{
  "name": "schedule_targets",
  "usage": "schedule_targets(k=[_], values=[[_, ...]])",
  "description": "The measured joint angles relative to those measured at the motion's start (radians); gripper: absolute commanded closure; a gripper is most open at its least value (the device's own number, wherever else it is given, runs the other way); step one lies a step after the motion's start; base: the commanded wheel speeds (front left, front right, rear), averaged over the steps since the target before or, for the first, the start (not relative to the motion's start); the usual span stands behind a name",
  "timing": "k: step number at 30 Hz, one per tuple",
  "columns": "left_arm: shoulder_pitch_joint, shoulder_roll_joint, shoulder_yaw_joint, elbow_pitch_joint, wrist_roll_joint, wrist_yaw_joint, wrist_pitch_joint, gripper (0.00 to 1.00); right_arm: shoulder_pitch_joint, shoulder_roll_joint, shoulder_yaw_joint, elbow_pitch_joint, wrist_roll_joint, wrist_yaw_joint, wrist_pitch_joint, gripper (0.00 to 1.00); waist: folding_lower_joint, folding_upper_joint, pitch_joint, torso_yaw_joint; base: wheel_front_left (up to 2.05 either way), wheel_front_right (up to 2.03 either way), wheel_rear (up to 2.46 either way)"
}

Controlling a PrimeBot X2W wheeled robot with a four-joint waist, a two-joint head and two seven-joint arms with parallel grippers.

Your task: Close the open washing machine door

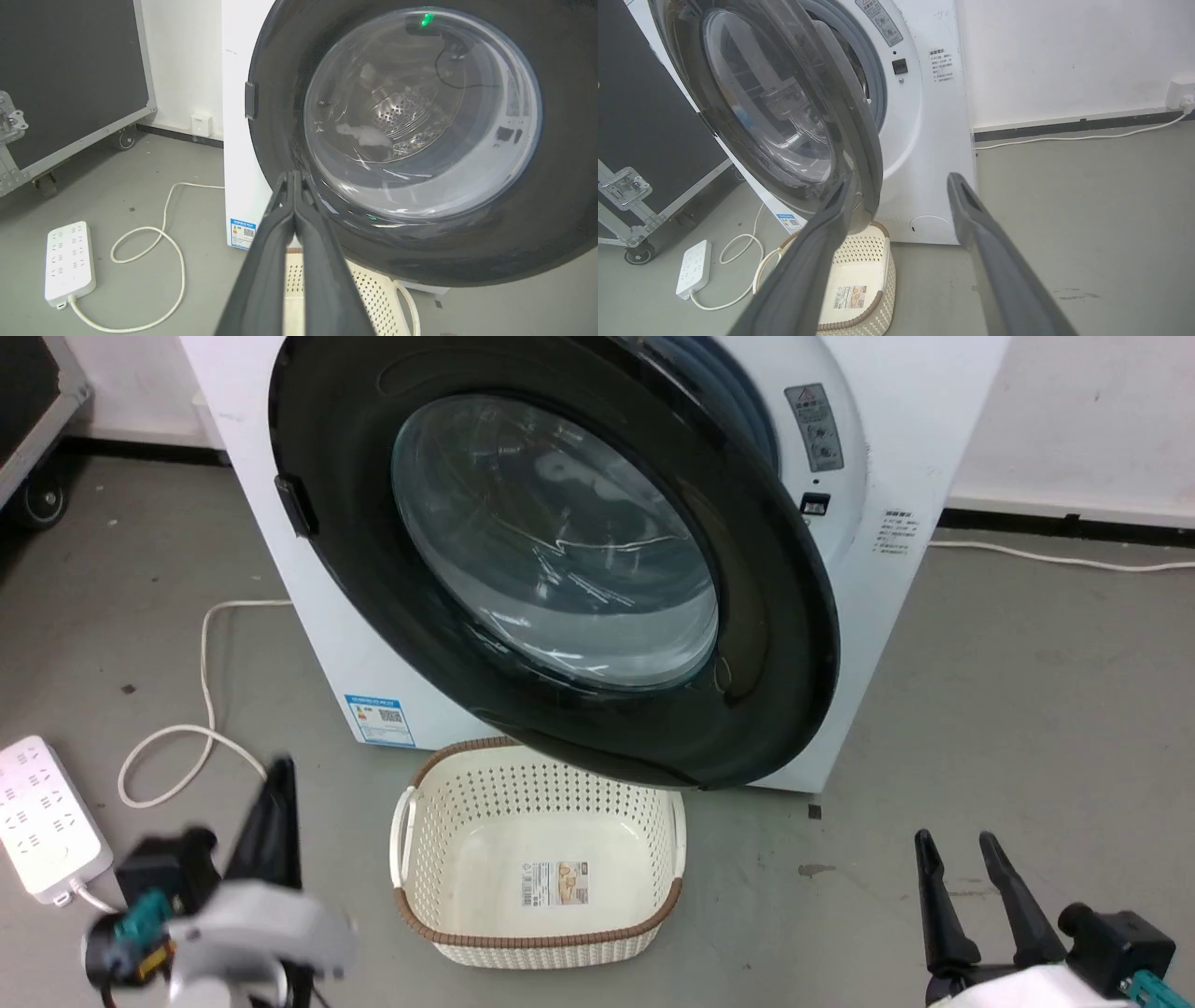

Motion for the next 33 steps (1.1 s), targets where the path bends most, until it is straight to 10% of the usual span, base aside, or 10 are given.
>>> schedule_targets(k=[7,9,19,20,21,33], values=[[0.093,-0.027,0.002,-0.013,-0.009,-0.033,0.0,1.0,0.026,0.0,0.005,-0.006,0.0,0.0,0.0,0.0,-0.0001,0.0,-0.016,0.001,0.0,0.0,0.0],[0.102,-0.043,0.016,-0.024,-0.008,-0.028,0.0,0.0,0.033,0.0,0.003,-0.007,0.0,0.0,0.0,0.0,-0.0001,0.0,-0.017,0.003,0.0,0.0,0.0],[0.112,-0.1,0.073,-0.05,0.041,-0.035,0.0,0.0,0.034,0.0,-0.007,-0.01,-0.007,0.0,0.0,0.0,-0.0001,0.0,-0.015,0.01,0.0,0.0,0.0],[0.112,-0.1,0.073,-0.05,0.041,-0.035,0.0,0.0,0.034,0.0,-0.007,-0.01,-0.007,0.0,0.0,0.74,-0.0001,0.0,-0.015,0.01,0.0,0.0,0.0],[0.113,-0.104,0.078,-0.051,0.046,-0.038,0.0,0.0,0.034,0.0,-0.016,-0.012,-0.02,0.0,0.0,1.0,-0.0001,0.0,-0.014,0.011,0.0,0.0,0.0],[0.098,-0.145,0.109,-0.072,0.091,-0.069,0.0,0.0,-0.224,0.001,0.161,0.045,-0.08,0.0,0.134,1.0,0.0002,0.0,0.059,0.061,0.0,0.0,0.0]])
